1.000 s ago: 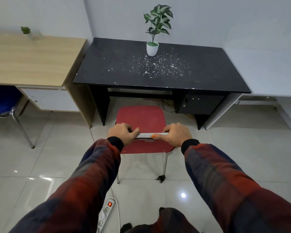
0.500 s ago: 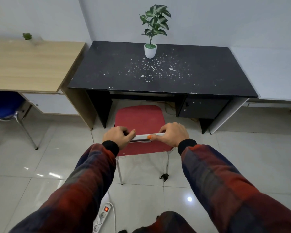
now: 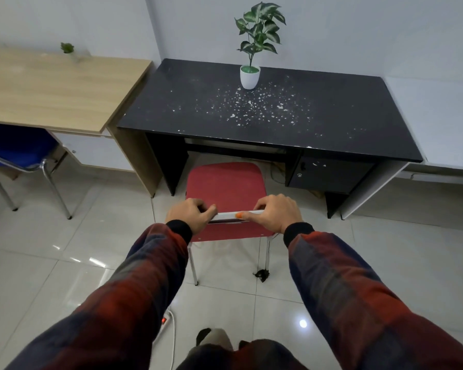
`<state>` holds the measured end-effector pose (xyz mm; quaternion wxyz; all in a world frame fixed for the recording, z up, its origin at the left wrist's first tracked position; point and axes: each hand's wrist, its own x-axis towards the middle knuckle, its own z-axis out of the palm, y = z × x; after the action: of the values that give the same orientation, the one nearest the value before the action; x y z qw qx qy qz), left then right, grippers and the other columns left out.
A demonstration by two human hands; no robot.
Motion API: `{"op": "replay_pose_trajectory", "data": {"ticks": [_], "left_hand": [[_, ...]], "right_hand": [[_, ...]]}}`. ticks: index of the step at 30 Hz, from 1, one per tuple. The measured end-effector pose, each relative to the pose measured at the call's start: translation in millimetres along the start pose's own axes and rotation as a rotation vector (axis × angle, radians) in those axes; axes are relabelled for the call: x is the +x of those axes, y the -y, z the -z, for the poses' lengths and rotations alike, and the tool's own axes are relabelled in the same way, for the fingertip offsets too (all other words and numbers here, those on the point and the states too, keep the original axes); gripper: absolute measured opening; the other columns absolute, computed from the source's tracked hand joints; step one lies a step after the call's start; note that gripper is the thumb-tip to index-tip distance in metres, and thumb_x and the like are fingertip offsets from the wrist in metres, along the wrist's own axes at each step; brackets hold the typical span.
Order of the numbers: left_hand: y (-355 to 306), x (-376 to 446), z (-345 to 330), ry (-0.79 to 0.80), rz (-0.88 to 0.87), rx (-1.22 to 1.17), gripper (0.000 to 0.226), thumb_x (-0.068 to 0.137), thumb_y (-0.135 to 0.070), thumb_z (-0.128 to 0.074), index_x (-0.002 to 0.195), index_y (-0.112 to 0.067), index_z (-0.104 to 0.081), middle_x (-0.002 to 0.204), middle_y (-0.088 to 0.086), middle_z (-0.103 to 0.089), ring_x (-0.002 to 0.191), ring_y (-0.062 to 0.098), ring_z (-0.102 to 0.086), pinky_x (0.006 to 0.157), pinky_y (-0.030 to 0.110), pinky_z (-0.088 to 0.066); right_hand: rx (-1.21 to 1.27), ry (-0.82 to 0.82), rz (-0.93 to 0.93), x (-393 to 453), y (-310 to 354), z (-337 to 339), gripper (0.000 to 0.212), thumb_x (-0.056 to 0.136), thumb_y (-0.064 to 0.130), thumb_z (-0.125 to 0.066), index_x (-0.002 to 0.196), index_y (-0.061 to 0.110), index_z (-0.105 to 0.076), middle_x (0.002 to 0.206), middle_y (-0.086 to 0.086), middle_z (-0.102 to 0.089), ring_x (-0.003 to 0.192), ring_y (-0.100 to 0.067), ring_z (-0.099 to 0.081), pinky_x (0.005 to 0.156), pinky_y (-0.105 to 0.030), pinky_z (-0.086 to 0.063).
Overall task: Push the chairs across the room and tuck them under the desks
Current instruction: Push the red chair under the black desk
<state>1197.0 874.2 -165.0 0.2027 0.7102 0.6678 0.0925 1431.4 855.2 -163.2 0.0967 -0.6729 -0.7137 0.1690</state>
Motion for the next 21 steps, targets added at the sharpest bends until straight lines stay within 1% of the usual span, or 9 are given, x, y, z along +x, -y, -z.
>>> {"op": "replay_pose_trajectory", "data": {"ticks": [3,5,7,10,12,14,18,21], "left_hand": [[8,8,5,-0.011,-0.049,-0.006,0.051,0.079,-0.062,-0.04,0.067,-0.018,-0.062,0.059,-0.002,-0.057,0.062,0.022,-0.057,0.056,0.031,-0.045],[16,16,8,-0.025,-0.085,0.001,0.052,0.076,-0.062,-0.038,0.061,-0.017,-0.06,0.054,-0.002,-0.054,0.057,0.021,-0.055,0.053,0.031,-0.043],[30,29,12,-0.022,-0.112,-0.011,0.055,0.075,-0.064,-0.037,0.06,-0.017,-0.061,0.052,-0.001,-0.055,0.054,0.021,-0.053,0.051,0.03,-0.04],[55,52,22,-0.055,-0.132,0.011,0.061,0.069,-0.07,-0.032,0.063,-0.019,-0.065,0.056,0.0,-0.059,0.056,0.021,-0.056,0.053,0.031,-0.043],[68,67,28,-0.062,-0.133,0.029,0.061,0.068,-0.072,-0.031,0.062,-0.021,-0.064,0.056,-0.002,-0.059,0.057,0.021,-0.056,0.052,0.029,-0.039],[74,82,34,-0.045,-0.122,0.027,0.059,0.067,-0.072,-0.031,0.06,-0.022,-0.062,0.055,-0.004,-0.057,0.057,0.02,-0.056,0.052,0.028,-0.037],[70,106,40,-0.014,-0.103,-0.002,0.052,0.069,-0.07,-0.036,0.052,-0.023,-0.053,0.051,-0.006,-0.053,0.055,0.021,-0.054,0.052,0.028,-0.04],[58,120,37,0.001,-0.108,0.032,0.05,0.074,-0.066,-0.042,0.06,-0.022,-0.06,0.057,-0.005,-0.057,0.06,0.021,-0.056,0.052,0.027,-0.038]], "right_hand": [[-0.009,-0.013,-0.016,8,6,-2,0.092,0.056,0.104,-0.027,0.076,0.028,-0.073,0.063,0.013,-0.063,0.061,-0.007,-0.059,0.062,-0.027,-0.05],[-0.022,-0.006,-0.032,13,12,-4,0.088,0.058,0.102,-0.029,0.077,0.028,-0.073,0.063,0.013,-0.063,0.062,-0.009,-0.059,0.062,-0.028,-0.049],[-0.026,-0.004,-0.049,18,23,-9,0.085,0.061,0.101,-0.032,0.077,0.028,-0.072,0.063,0.012,-0.063,0.063,-0.009,-0.059,0.064,-0.029,-0.049],[-0.017,-0.014,-0.078,31,45,-16,0.082,0.064,0.099,-0.036,0.075,0.025,-0.071,0.065,0.01,-0.063,0.065,-0.012,-0.06,0.066,-0.031,-0.049],[-0.023,-0.021,-0.093,43,57,-21,0.083,0.063,0.099,-0.036,0.074,0.024,-0.07,0.064,0.009,-0.064,0.065,-0.014,-0.061,0.065,-0.031,-0.048],[-0.025,-0.023,-0.109,57,64,-22,0.084,0.063,0.1,-0.034,0.074,0.024,-0.07,0.064,0.009,-0.063,0.065,-0.014,-0.06,0.064,-0.031,-0.049],[-0.036,-0.019,-0.112,85,60,-17,0.086,0.061,0.101,-0.032,0.077,0.026,-0.072,0.066,0.01,-0.065,0.066,-0.014,-0.061,0.067,-0.033,-0.052],[-0.021,-0.012,-0.123,100,49,-12,0.085,0.06,0.101,-0.033,0.078,0.028,-0.073,0.067,0.012,-0.065,0.068,-0.012,-0.062,0.071,-0.035,-0.053]]}}
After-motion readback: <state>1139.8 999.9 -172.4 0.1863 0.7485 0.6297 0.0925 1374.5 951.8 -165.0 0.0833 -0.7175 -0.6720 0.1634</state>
